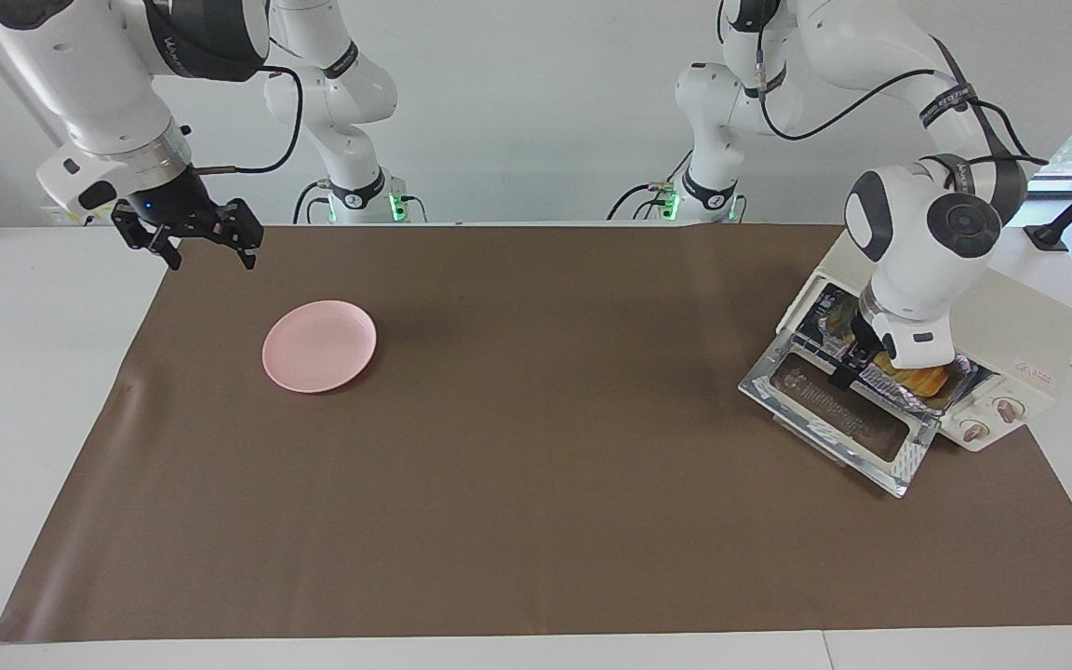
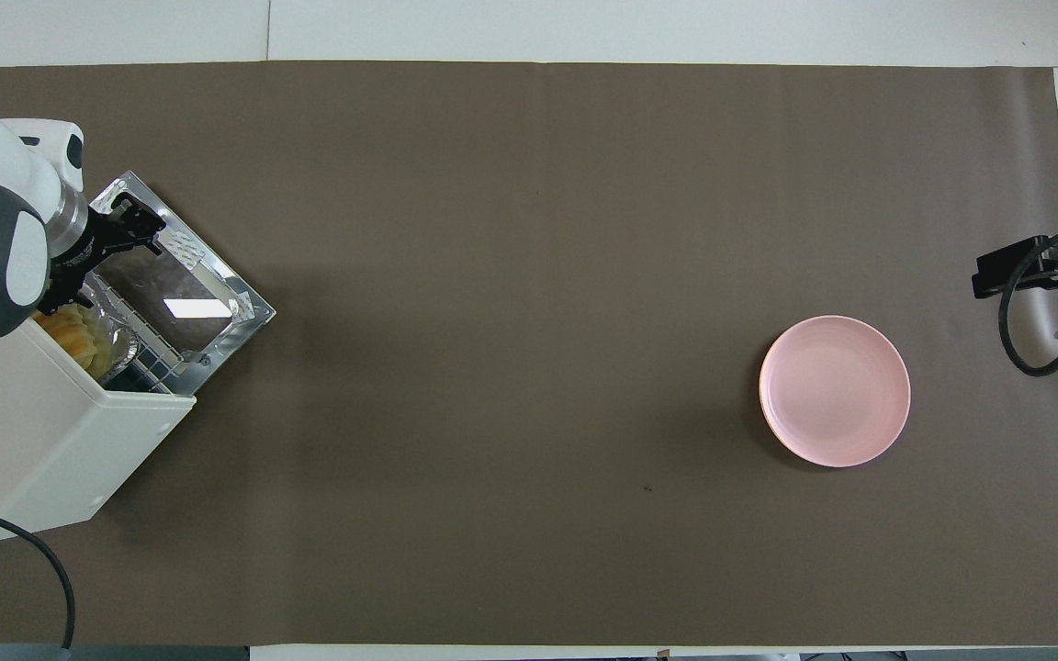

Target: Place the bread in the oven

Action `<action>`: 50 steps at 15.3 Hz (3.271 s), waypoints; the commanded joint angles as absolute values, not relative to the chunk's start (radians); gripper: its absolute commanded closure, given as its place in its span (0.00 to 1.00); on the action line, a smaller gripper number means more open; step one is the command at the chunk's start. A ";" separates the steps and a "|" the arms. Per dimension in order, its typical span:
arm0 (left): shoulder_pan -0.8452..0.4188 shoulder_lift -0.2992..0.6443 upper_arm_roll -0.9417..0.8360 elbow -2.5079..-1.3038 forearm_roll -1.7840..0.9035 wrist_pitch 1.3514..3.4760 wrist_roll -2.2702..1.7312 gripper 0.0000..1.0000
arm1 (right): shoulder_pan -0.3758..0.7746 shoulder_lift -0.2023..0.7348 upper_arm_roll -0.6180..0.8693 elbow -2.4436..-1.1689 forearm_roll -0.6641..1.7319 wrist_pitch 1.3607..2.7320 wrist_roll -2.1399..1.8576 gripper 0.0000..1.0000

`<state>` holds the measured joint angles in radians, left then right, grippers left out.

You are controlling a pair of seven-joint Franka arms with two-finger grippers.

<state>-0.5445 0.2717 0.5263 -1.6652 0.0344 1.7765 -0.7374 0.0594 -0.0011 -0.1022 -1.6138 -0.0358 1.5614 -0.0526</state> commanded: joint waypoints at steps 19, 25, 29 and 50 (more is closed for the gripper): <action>-0.526 -0.120 0.542 -1.681 0.055 1.368 0.063 0.00 | 0.052 -0.014 -0.103 -1.621 -0.017 1.548 -0.081 0.00; -0.101 -0.080 0.068 -1.667 0.035 1.503 0.058 0.00 | 0.052 -0.014 -0.103 -1.621 -0.017 1.548 -0.081 0.00; -0.083 0.001 0.069 -1.634 -0.012 1.500 0.061 0.00 | 0.052 -0.014 -0.103 -1.621 -0.017 1.548 -0.081 0.00; -0.092 -0.029 0.046 -1.629 -0.017 1.577 0.049 0.00 | 0.052 -0.014 -0.103 -1.621 -0.017 1.548 -0.081 0.00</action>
<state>-0.0984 -0.0187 0.0488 -1.6261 -0.0032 1.5619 0.0435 0.0594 -0.0011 -0.1022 -1.6138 -0.0358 1.5614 -0.0526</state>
